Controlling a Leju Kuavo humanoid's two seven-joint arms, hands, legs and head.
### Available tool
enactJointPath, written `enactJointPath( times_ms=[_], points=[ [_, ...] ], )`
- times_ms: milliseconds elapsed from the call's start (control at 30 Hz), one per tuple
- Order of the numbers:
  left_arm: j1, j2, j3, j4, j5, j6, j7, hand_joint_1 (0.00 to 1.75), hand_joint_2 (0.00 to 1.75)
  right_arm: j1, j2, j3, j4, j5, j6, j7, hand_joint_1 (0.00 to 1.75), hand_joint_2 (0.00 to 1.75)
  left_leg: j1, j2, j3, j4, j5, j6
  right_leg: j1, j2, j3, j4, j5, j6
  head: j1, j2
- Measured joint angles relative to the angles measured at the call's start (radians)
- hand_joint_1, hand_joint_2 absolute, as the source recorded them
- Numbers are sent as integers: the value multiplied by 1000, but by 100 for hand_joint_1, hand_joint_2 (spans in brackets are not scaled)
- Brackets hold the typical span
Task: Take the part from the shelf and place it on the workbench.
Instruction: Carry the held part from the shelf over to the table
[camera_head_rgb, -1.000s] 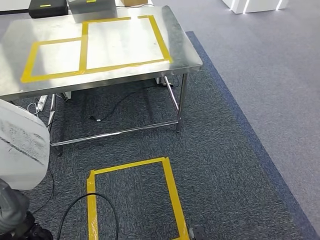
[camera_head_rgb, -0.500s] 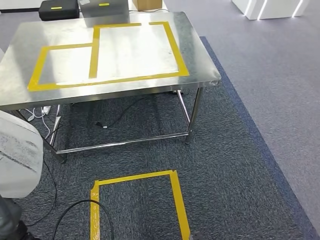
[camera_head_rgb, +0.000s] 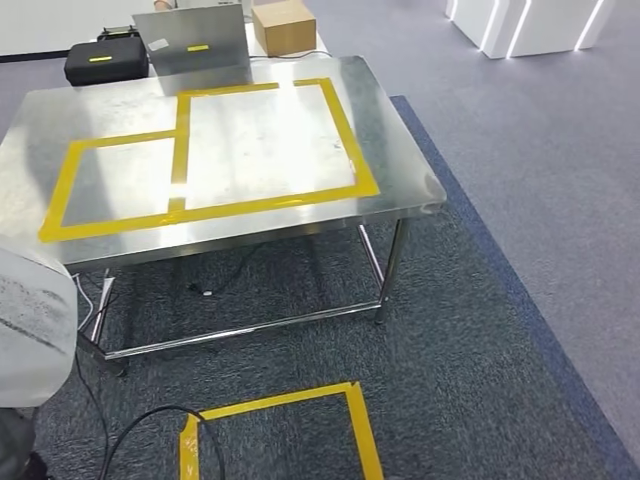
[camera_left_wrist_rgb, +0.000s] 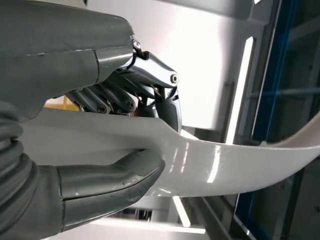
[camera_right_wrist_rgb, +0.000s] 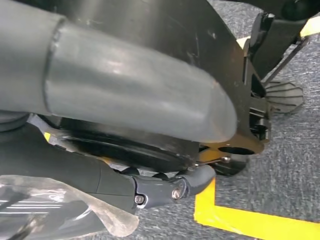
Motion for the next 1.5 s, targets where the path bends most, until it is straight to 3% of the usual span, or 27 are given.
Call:
enactJointPath(
  times_ms=[100, 167, 200, 267, 333, 367, 433, 467, 500, 567, 667, 700, 733, 800, 833, 867, 900, 933, 1000, 1033, 1133, 1200, 1267, 1300, 1367, 1433, 1500],
  points=[
    [-5, -4, 0, -18, 0, 1, 0, 175, 175, -25, 0, 1, -10, 1, 1, 3, 0, 0, 2, -10, 30, -6, 0, 26, 1, -4, 3, 69, 31, 24, 5, 0],
    [-4, -6, 0, -20, 4, 2, 0, 175, 175, -33, 0, 1, -8, 2, 1, 7, 0, 0, 1, -11, 62, -14, 7, 44, 1, -3, -84, 197, 40, 28, 16, 0],
    [-3, -7, 1, -21, 7, 2, 0, 175, 175, -33, 0, 1, -6, 2, 1, 9, 0, 0, 0, -12, 78, -19, -3, 50, 3, -3, -142, 262, 22, 28, 22, 0],
    [-3, -7, 2, -20, 8, 2, 0, 175, 175, -32, 1, 1, -6, 0, 0, 9, 0, 0, -4, -16, 115, -37, -24, 56, 7, -4, -247, 327, -72, 26, 27, 0],
    [-3, -7, 1, -16, -6, 5, 0, 175, 175, -29, 1, 1, -4, -7, 1, 2, 0, 0, -8, -20, 164, -56, -48, 56, 10, -4, -312, 292, -133, 18, 28, 0],
    [-3, -7, -2, -13, -16, 8, 0, 175, 175, -26, 1, 1, -2, -10, 2, -4, 0, 0, -10, -21, 190, -64, -63, 56, 13, -4, -332, 245, -107, 12, 29, 0],
    [-2, -7, -11, -4, -33, 19, 0, 175, 175, -16, -1, 1, 6, -15, 5, -11, 0, 0, -12, -26, 237, -76, -99, 53, 22, -2, -351, 143, 78, -6, 27, 0],
    [-2, -7, -15, 0, -35, 24, 0, 175, 175, -12, -2, 1, 8, -16, 7, -10, 0, 0, -12, -29, 255, -80, -116, 49, 28, -2, -346, 112, 161, -12, 26, 0],
    [-3, -6, -18, 4, -32, 27, 0, 175, 175, -10, -2, 0, 10, -16, 8, -4, 0, 0, -11, -32, 272, -83, -128, 43, 33, 0, -336, 96, 214, -17, 25, 0],
    [-9, -5, -20, 7, -20, 26, 0, 175, 175, -16, 0, 0, 9, -15, 10, 7, 0, 0, -9, -33, 270, -41, -109, 30, 35, 1, -305, 86, 202, -23, 27, 0],
    [-20, -2, -20, 10, -12, 12, 0, 175, 175, -24, 4, 0, 7, -12, 10, 13, 0, 0, -10, -31, 146, 163, -36, 15, 22, 2, -249, 58, 171, -34, 26, 0],
    [-21, -1, -20, 12, -14, 11, 0, 175, 175, -24, 4, -1, 7, -12, 10, 14, 0, 0, -9, -31, 99, 212, -47, 11, 20, 3, -229, 51, 159, -36, 25, 0],
    [-23, -1, -20, 14, -18, 12, 0, 175, 175, -23, 4, -1, 7, -13, 10, 14, 0, 0, -8, -31, 59, 237, -86, 7, 17, 5, -208, 45, 145, -36, 24, 0],
    [-29, -1, -21, 21, -26, 19, 0, 175, 175, -20, 4, -2, 7, -15, 11, 13, 0, 0, -4, -30, -1, 234, -190, 0, 12, 11, -164, 39, 115, -33, 24, 0],
    [-33, -1, -21, 23, -29, 22, 0, 175, 175, -19, 4, -3, 7, -14, 11, 13, 0, 0, -2, -30, -21, 210, -221, -4, 9, 15, -141, 38, 98, -30, 24, 0],
    [-35, -1, -22, 25, -30, 25, 0, 175, 175, -18, 4, -4, 7, -12, 12, 13, 0, 0, 0, -29, -34, 173, -214, -6, 7, 18, -117, 38, 80, -26, 23, 0],
    [-37, -1, -22, 27, -32, 26, 0, 175, 175, -16, 4, -5, 7, -11, 12, 13, 0, 0, 2, -26, -43, 123, -151, -7, 5, 21, -99, 38, 62, -21, 22, 0],
    [-38, 0, -22, 31, -34, 28, 0, 175, 175, -14, 4, -6, 7, -10, 12, 13, 0, 0, 3, -22, -53, 75, -61, -6, 5, 23, -81, 43, 42, -16, 19, 0],
    [-41, 1, -24, 39, -38, 29, 0, 175, 175, -15, 3, -7, 6, -9, 12, 12, 0, 0, 0, -19, -65, 27, 78, 6, 7, 25, -69, 42, 12, -2, 15, 0],
    [-44, 2, -26, 42, -39, 30, 0, 175, 175, -17, 3, -8, 5, -8, 12, 12, 0, 0, -3, -21, -68, 26, 93, 15, 7, 25, -62, 37, 3, 6, 14, 0],
    [-52, 0, -30, 44, -40, 31, 0, 175, 175, -23, 3, -10, 0, -8, 12, 12, 0, 0, 0, -27, -48, 13, 72, 39, 6, 17, -53, 33, -20, 25, 19, 0],
    [-55, 0, -32, 44, -40, 30, 0, 175, 175, -29, 3, -10, -1, -8, 12, 9, 0, 0, 1, -25, -27, 1, 59, 48, 7, 9, -113, 134, -59, 31, 26, 0],
    [-57, 0, -33, 46, -45, 31, 0, 175, 175, -35, 3, -10, -1, -8, 12, 6, 0, 0, -2, -24, -10, -3, 43, 53, 8, 5, -218, 274, -89, 32, 28, 0],
    [-56, 0, -33, 49, -57, 37, 0, 175, 175, -39, 3, -10, -1, -8, 12, 6, 0, 0, -4, -24, 0, -3, 33, 54, 10, 5, -259, 311, -79, 30, 29, 0],
    [-57, 4, -37, 58, -116, 66, 1, 175, 175, -42, 3, -10, -1, -8, 13, 7, 0, 0, -8, -27, 29, -4, 12, 55, 14, 5, -289, 274, 8, 21, 29, 0],
    [-60, 10, -43, 73, -183, 97, 3, 175, 175, -43, 2, -10, -1, -6, 15, 10, 0, 0, -11, -29, 58, -5, -6, 53, 21, 5, -271, 166, 111, 6, 28, 0],
    [-67, 16, -50, 90, -212, 107, 6, 175, 175, -43, 2, -10, 1, -1, 20, 13, 0, 0, -12, -30, 71, -9, -12, 45, 29, 5, -252, 114, 151, -7, 25, 0]
  ],
)
